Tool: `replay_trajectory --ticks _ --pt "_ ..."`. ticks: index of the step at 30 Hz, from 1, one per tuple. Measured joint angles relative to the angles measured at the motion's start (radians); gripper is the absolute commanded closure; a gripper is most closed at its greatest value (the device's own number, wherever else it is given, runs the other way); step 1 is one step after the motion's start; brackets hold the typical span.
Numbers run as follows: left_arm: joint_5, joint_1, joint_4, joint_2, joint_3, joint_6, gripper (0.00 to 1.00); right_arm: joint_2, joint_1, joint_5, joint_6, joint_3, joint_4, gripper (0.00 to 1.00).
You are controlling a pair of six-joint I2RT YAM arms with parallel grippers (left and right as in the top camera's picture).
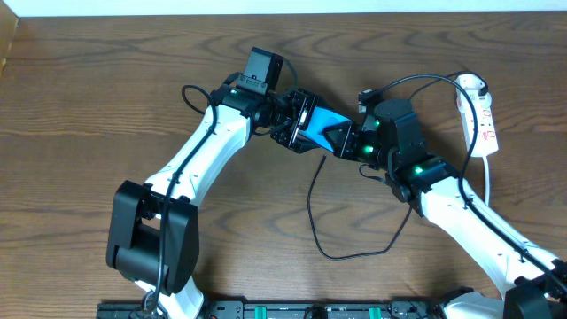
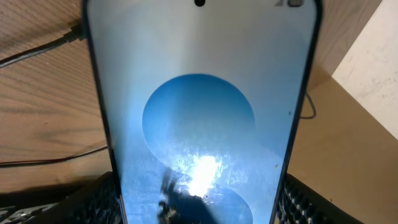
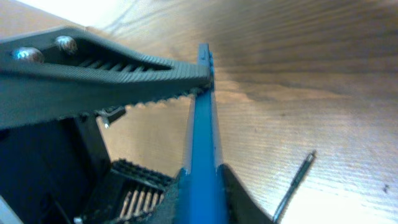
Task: Plug charger to phone and switch on socket
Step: 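Grasp the phone's edge with the right gripper from the left gripper, then open the left gripper and pull the phone right with the right gripper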
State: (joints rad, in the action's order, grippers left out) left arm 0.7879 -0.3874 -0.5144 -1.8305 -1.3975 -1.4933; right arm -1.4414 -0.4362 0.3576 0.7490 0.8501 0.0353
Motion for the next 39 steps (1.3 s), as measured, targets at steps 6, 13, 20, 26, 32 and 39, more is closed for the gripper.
replay_trajectory --ticks 6,13,20,26,32,39 --pt "-0.001 0.000 -0.001 0.000 0.000 0.000 0.93 0.000 0.000 -0.012 -0.011 0.000 0.005 0.99" --pt "-0.001 0.000 0.000 0.000 0.000 0.000 0.78 0.000 0.004 -0.010 -0.011 0.000 0.006 0.99" --pt "0.003 -0.001 0.003 0.000 0.000 -0.002 0.44 0.000 0.029 0.021 -0.016 0.000 0.017 0.99" --pt "0.018 -0.005 0.005 0.000 0.000 0.014 0.28 0.000 0.063 0.057 -0.019 0.000 0.037 0.99" --pt "0.022 0.005 0.006 0.002 0.000 0.036 0.18 -0.008 0.132 0.009 -0.019 0.000 0.064 0.99" --pt "0.027 0.031 0.007 0.002 0.000 0.130 0.12 -0.008 0.161 0.009 -0.019 0.000 0.064 0.99"
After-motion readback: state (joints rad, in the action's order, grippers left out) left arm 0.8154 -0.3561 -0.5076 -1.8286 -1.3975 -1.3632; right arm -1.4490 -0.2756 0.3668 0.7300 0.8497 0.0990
